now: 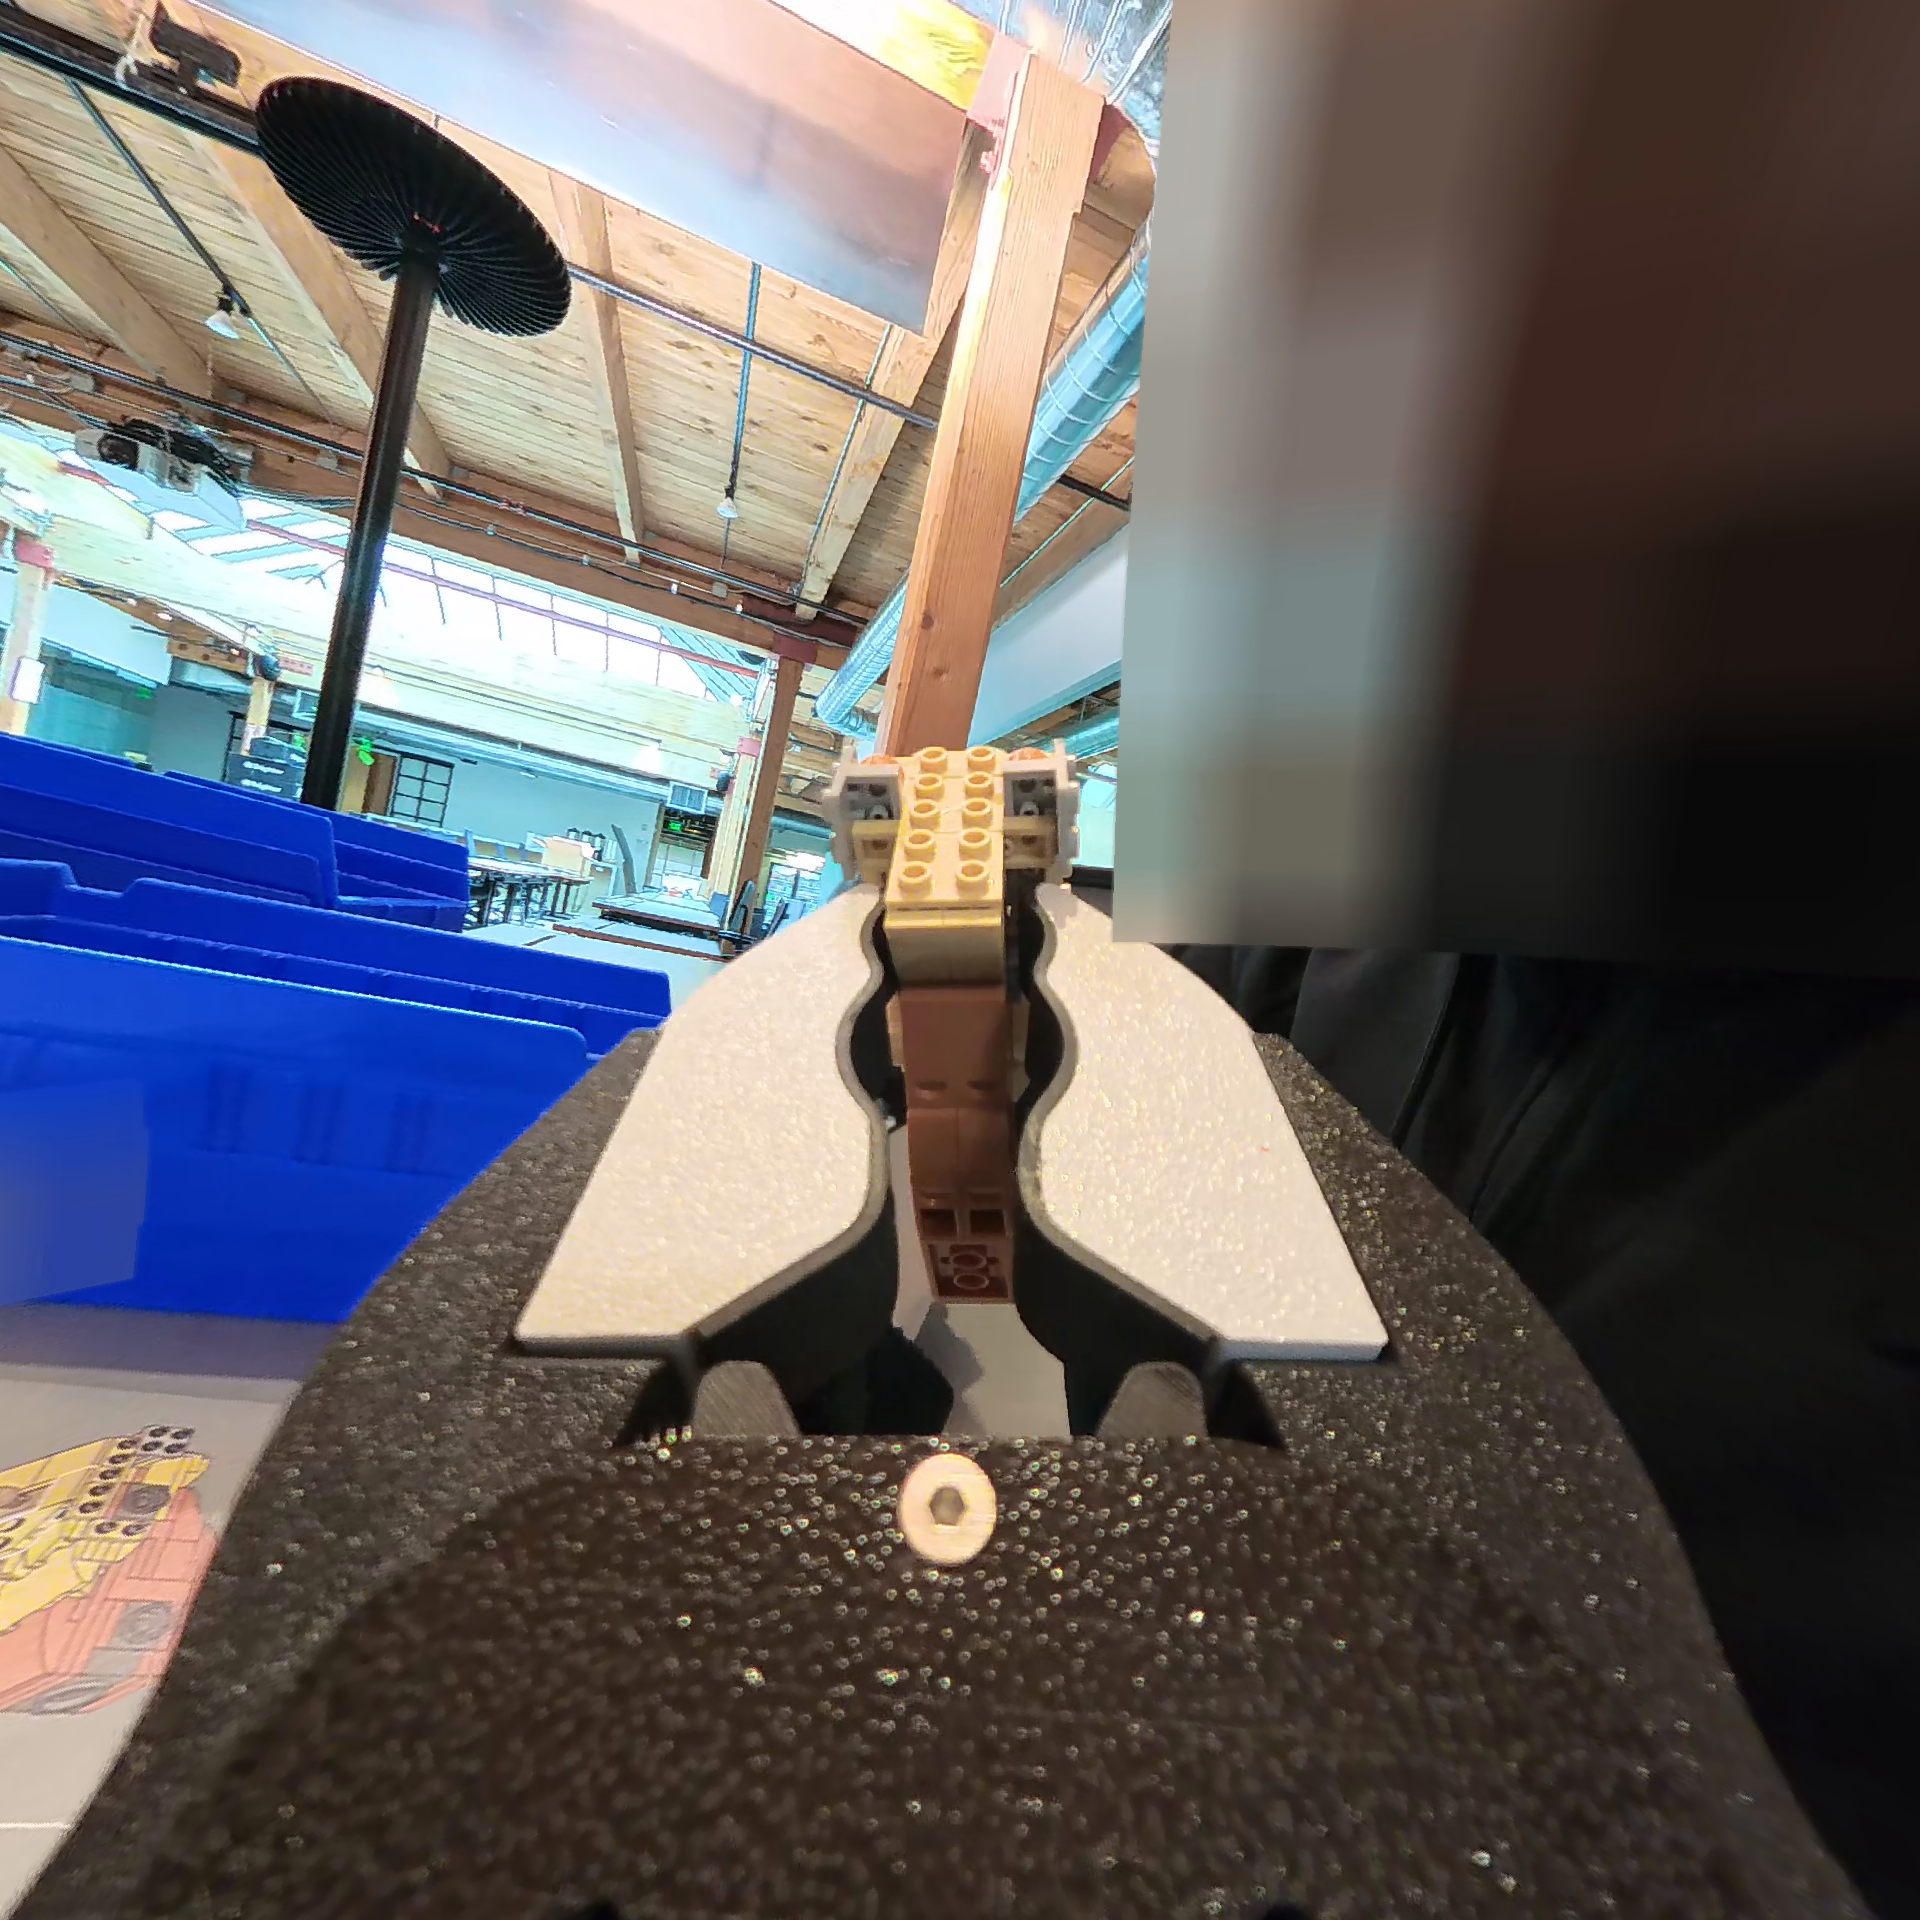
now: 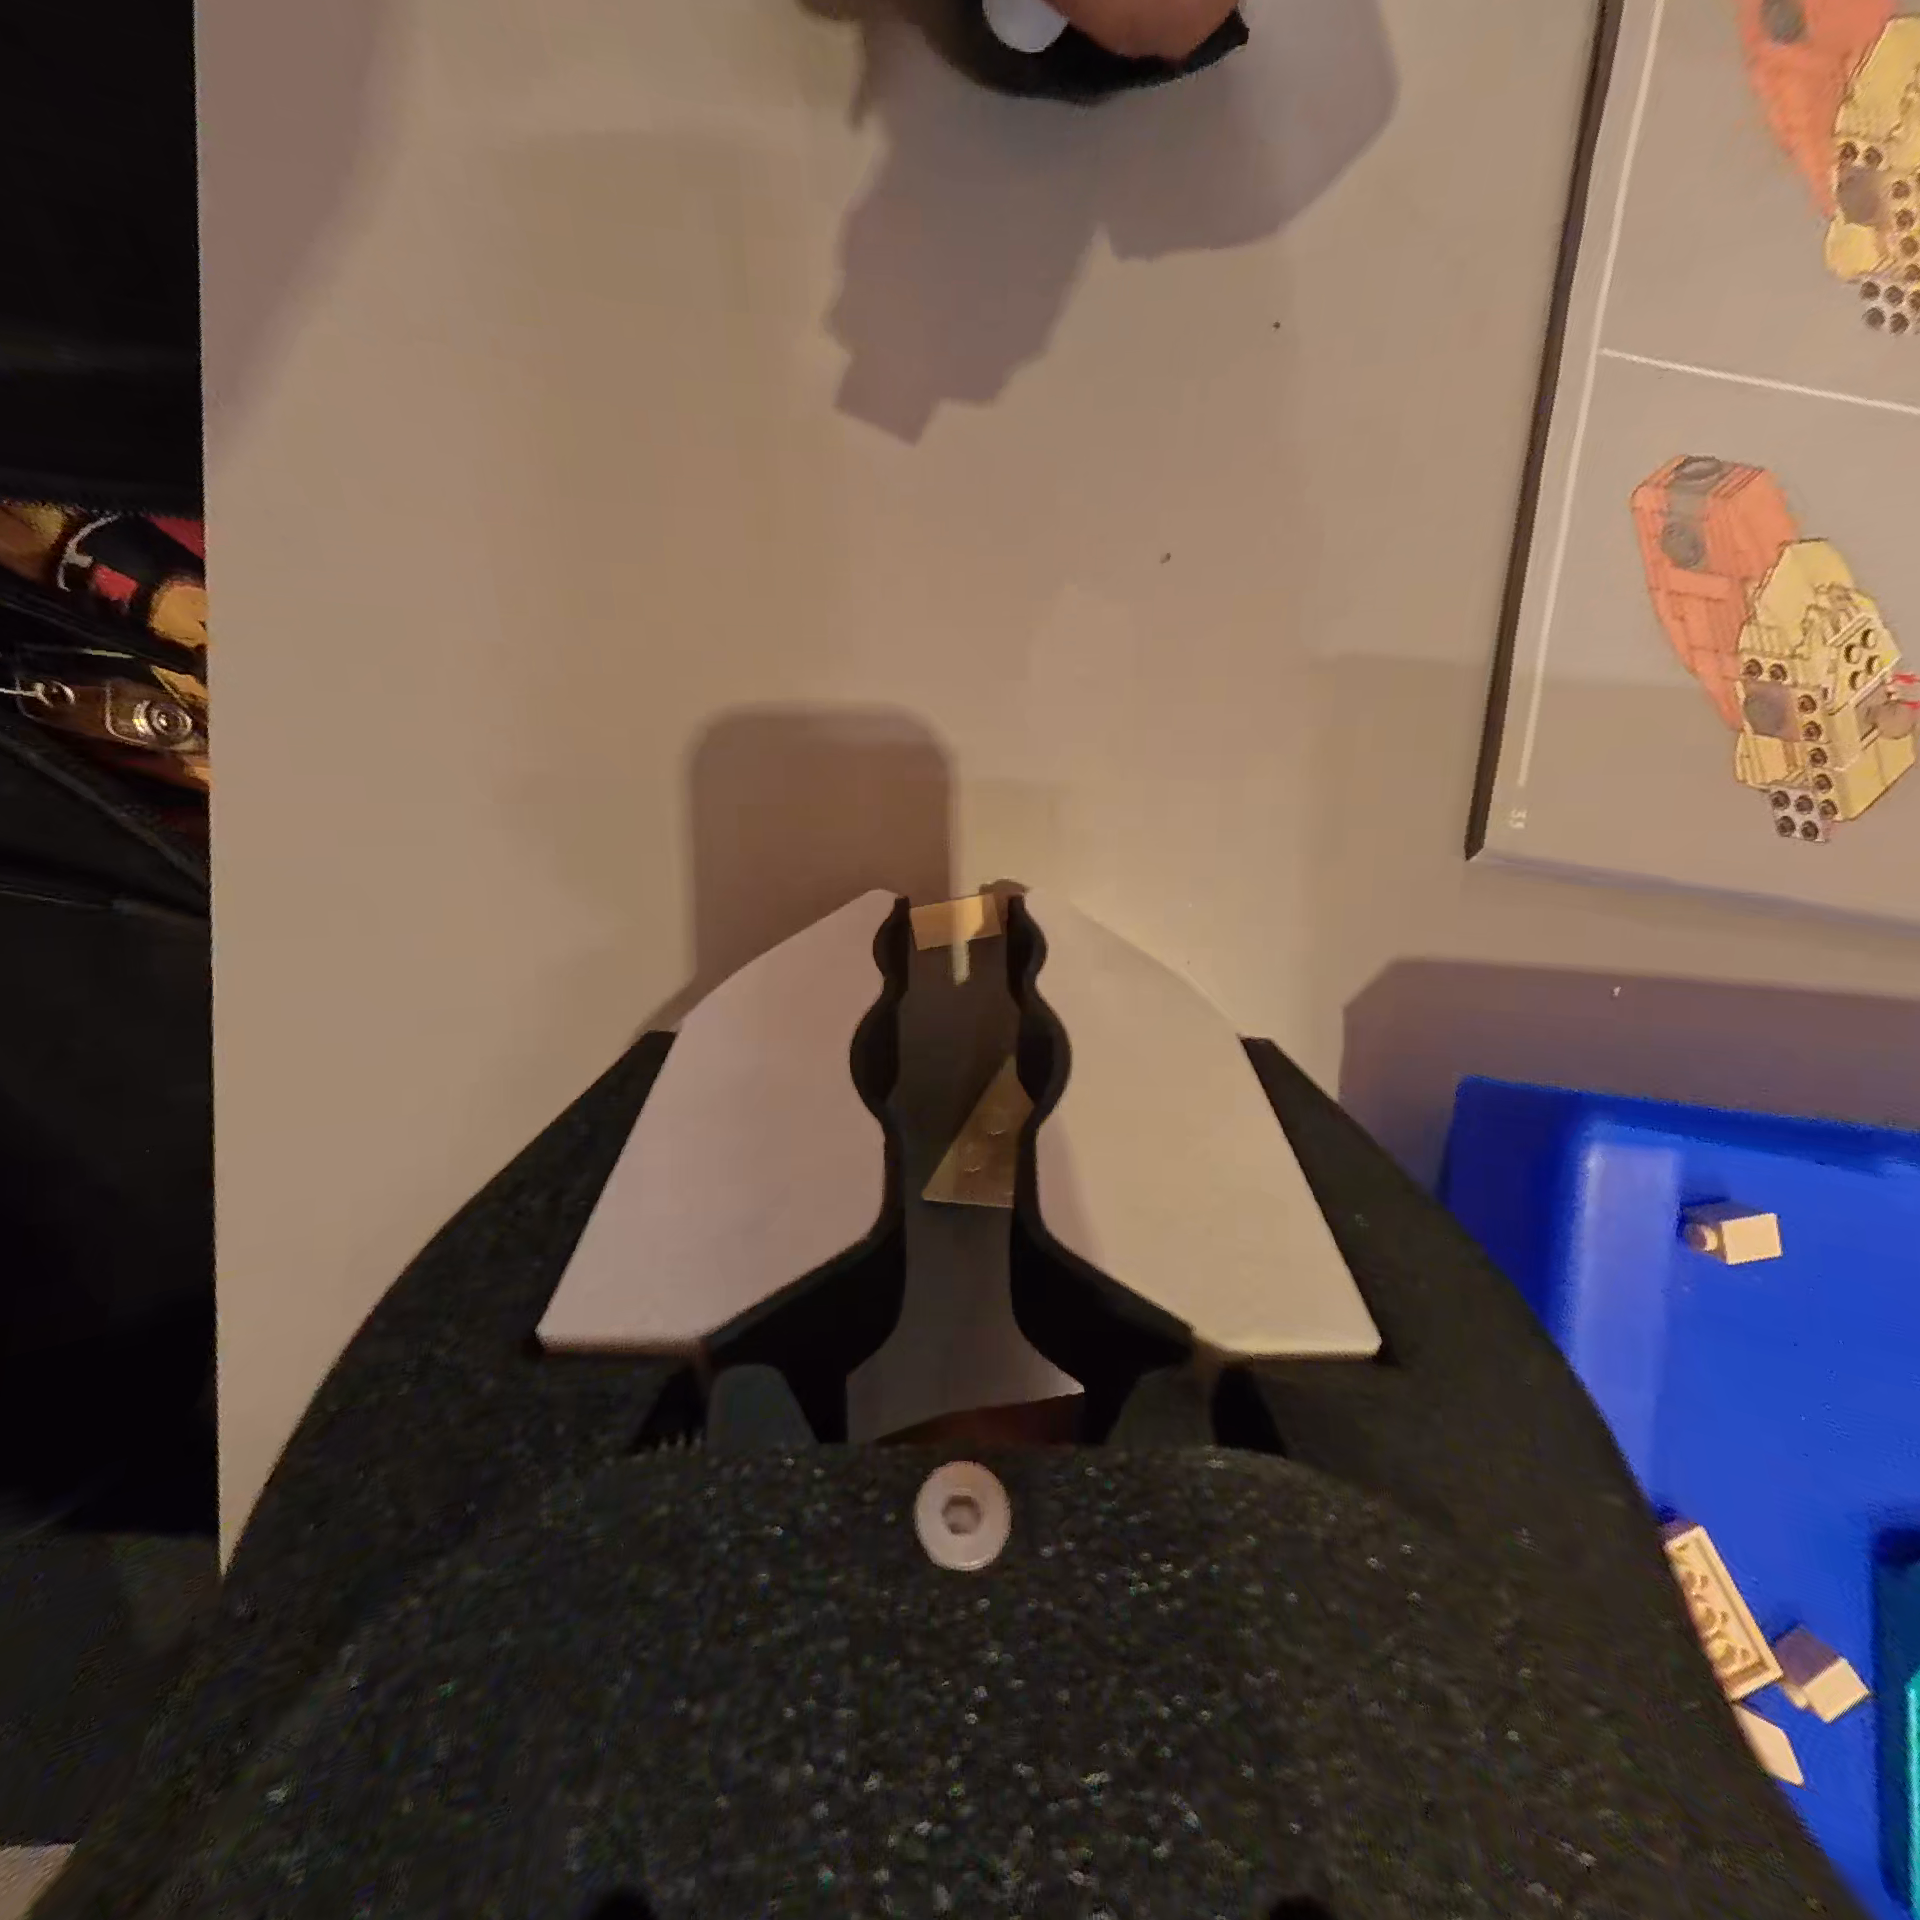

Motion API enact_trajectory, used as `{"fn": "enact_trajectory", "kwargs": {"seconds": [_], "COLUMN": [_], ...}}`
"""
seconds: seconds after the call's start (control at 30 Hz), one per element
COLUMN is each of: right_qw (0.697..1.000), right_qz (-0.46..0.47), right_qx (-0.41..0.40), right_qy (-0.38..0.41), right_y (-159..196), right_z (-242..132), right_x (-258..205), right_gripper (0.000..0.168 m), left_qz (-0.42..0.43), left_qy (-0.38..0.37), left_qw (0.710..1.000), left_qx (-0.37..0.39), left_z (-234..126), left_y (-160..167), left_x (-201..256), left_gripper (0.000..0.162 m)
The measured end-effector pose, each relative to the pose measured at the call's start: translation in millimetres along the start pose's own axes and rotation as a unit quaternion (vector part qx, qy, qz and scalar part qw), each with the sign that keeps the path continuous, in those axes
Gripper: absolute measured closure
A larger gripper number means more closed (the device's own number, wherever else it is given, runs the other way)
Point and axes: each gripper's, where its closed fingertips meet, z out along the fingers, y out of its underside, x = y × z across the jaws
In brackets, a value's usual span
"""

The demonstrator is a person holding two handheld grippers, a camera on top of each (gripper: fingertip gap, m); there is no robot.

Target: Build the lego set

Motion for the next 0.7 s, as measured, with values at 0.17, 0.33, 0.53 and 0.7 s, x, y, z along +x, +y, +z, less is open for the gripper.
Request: {"fn": "enact_trajectory", "kwargs": {"seconds": [0.17, 0.33, 0.53, 0.7], "right_qw": [1.0, 1.0, 0.999, 0.999], "right_qz": [0.003, 0.0, 0.019, 0.034], "right_qx": [-0.016, -0.008, 0.024, 0.02], "right_qy": [-0.008, -0.015, -0.017, 0.001], "right_y": [3.1, 2.7, -2.3, 3.5], "right_z": [3.6, 4.2, 1.3, 2.9], "right_x": [0.0, -4.2, -4.0, 3.0], "right_gripper": [0.156, 0.165, 0.165, 0.15], "left_qz": [-0.007, -0.013, -0.023, -0.018], "left_qy": [0.009, 0.019, 0.009, 0.006], "left_qw": [1.0, 1.0, 1.0, 1.0], "left_qx": [0.001, 0.0, 0.014, 0.011], "left_z": [-0.2, 0.3, -0.4, 1.0], "left_y": [-0.2, 0.6, -1.4, 0.5], "left_x": [1.7, 4.5, 2.7, 4.8], "left_gripper": [0.141, 0.141, 0.141, 0.141]}}
